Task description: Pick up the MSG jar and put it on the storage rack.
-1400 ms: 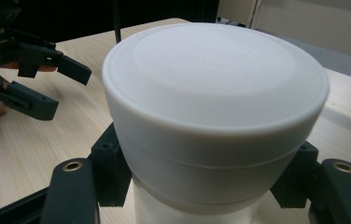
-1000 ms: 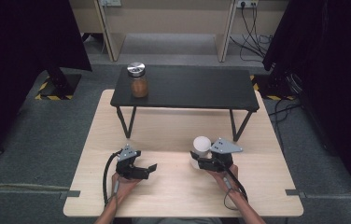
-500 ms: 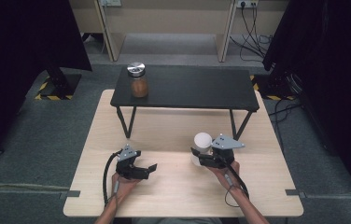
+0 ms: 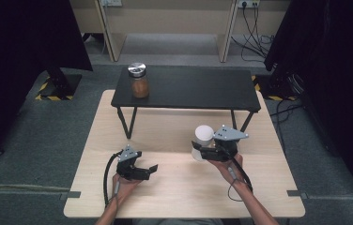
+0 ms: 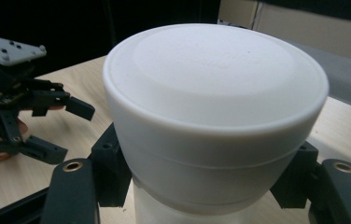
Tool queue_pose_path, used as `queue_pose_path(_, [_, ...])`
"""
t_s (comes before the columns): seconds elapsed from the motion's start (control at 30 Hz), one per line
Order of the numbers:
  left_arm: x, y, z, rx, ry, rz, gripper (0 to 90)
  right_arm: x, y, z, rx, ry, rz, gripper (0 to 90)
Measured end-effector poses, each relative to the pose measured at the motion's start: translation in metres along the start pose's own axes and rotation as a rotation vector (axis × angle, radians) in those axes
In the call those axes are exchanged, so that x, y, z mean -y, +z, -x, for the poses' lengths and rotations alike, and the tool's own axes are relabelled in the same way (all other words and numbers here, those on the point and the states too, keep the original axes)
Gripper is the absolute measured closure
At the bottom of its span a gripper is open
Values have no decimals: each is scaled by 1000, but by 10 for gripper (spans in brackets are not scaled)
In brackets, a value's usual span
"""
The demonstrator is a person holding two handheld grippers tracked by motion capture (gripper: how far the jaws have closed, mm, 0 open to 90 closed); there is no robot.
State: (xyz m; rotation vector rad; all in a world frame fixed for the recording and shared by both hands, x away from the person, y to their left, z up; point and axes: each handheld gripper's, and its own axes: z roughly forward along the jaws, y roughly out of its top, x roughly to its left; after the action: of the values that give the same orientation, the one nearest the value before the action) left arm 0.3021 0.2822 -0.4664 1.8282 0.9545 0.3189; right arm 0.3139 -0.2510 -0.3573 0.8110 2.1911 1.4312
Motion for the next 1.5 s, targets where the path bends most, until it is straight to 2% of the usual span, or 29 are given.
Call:
queue_pose_path(0.2, [0,0,0,0,0,0,23,-20,-3,4,-12,7,5,356])
queue_pose_path(0.67, [0,0,0,-2,-5,1,10,-72,-6,1,-33,-15,6,356])
queue_pose_path(0.93, [0,0,0,-3,-5,2,9,-105,3,-4,-38,-31,12,356])
queue_pose_path(1.1, [0,0,1,-8,-6,2,1,-118,7,-5,-36,-31,25,356])
queue_pose_path(1.17, [0,0,2,-11,-2,1,1,-129,10,-8,-27,-37,26,355])
queue_pose_path(1.5, [0,0,2,-10,-2,1,1,-157,25,-7,-3,-23,24,355])
